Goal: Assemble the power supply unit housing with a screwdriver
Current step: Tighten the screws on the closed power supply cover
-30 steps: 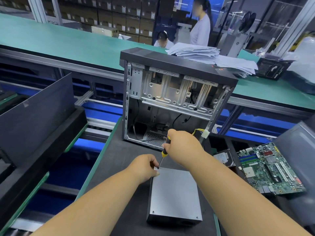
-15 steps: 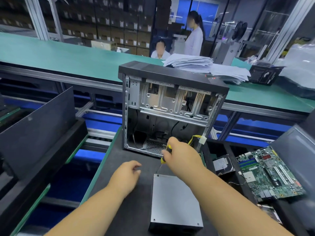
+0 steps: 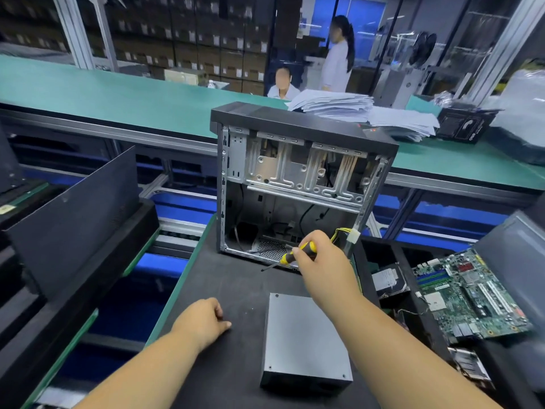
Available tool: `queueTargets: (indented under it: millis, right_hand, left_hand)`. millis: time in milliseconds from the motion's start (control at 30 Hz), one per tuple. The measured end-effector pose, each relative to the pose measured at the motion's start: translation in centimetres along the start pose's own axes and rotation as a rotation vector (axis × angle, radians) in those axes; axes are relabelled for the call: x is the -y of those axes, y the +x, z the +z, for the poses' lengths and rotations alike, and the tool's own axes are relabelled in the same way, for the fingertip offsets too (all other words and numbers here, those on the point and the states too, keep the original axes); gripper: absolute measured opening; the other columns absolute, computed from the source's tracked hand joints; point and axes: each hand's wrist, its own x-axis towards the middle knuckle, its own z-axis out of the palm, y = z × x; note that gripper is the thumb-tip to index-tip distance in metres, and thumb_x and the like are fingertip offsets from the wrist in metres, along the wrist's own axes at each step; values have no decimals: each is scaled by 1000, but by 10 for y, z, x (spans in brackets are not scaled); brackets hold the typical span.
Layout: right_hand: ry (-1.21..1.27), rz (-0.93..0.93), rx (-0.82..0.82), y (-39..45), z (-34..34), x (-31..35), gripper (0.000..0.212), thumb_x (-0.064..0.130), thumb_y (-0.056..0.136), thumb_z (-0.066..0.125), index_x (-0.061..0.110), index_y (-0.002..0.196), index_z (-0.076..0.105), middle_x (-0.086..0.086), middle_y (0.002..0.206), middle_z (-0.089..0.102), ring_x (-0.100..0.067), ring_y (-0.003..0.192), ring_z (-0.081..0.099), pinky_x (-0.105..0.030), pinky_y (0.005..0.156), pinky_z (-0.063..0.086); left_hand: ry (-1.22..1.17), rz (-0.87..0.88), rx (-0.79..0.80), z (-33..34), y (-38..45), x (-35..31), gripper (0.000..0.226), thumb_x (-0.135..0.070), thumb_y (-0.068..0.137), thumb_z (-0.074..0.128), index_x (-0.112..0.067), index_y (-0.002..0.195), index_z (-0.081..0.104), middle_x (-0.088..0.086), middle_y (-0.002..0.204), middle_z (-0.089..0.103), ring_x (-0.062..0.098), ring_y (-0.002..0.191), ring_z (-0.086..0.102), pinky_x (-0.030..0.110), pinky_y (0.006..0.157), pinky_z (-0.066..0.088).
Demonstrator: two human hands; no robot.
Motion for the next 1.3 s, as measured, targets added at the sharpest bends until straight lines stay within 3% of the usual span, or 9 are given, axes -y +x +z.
queueTargets:
  millis: [133, 333, 567, 700, 800, 900, 1067, 1233, 1300]
  right_hand:
    - [26, -1, -15, -5, -6, 2, 12, 35, 96, 52, 33, 86, 46, 19, 80, 69, -7, 56, 47, -25, 52, 36]
    - [32, 24, -4, -13, -11, -2, 13, 36, 95, 51, 35, 85, 45, 14, 83, 71, -8, 55, 46, -28, 53, 40]
    - [31, 42, -30, -22, -18, -2, 12, 35, 96, 52, 34, 85, 47, 15, 80, 70, -9, 55, 45, -29, 54, 41]
    - [95, 53, -36, -23, -23, 2, 12, 33, 96, 52, 33, 85, 48, 18, 83, 71, -11, 59, 46, -35, 58, 45]
    - [171, 59, -44, -25, -24, 6, 12, 30, 96, 52, 30, 84, 50, 21, 84, 72, -11, 60, 46, -34, 59, 44]
    - [240, 49, -67, -28, -26, 9, 12, 29, 95, 54, 28, 84, 52, 22, 77, 70, -11, 61, 48, -31, 57, 42]
    - [316, 48, -93, -34, -33, 6, 10, 25, 94, 56, 25, 84, 55, 20, 69, 69, -24, 69, 56, -32, 60, 46]
    - [417, 104, -129, -40, -37, -8, 13, 24, 91, 57, 30, 80, 58, 13, 67, 67, -21, 69, 58, -42, 68, 53]
    - [431, 113, -143, -44, -38, -16, 13, 25, 91, 57, 32, 80, 58, 10, 66, 66, -12, 65, 59, -43, 66, 52]
  left_hand:
    - [137, 26, -62, 11, 0, -8, 34, -48, 82, 69, -23, 85, 46, -4, 99, 57, 17, 90, 57, 28, 76, 45]
    - [185, 52, -58, 17, 5, -8, 19, -37, 92, 58, -21, 87, 49, -2, 99, 53, 19, 92, 58, 29, 79, 48]
    - [150, 32, -64, 15, 5, -13, 14, -33, 93, 57, -19, 94, 57, 0, 107, 60, 20, 98, 61, 28, 82, 49]
    - [30, 43, -74, 0, -1, -27, 11, -29, 92, 57, -20, 86, 57, -3, 94, 64, 18, 86, 61, 26, 76, 49]
    - [-173, 63, -92, -15, -5, -45, 10, -22, 89, 61, -17, 81, 59, -1, 79, 69, 18, 69, 60, 26, 65, 49]
    - [-554, 69, -41, -29, -11, -66, 11, -6, 86, 61, -10, 77, 63, 0, 65, 70, 13, 59, 61, 24, 61, 51]
    - [-1100, 121, 107, -37, -26, -88, 10, 2, 91, 58, -5, 87, 64, 1, 71, 70, 8, 62, 62, 21, 63, 52]
    - [-1351, 66, 229, -27, -38, -102, 10, -2, 95, 57, -6, 95, 66, 2, 76, 66, 7, 64, 60, 17, 58, 52]
    - [-1404, 40, 250, -21, -41, -104, 9, -3, 95, 56, -5, 97, 65, 3, 76, 65, 8, 64, 59, 17, 57, 53]
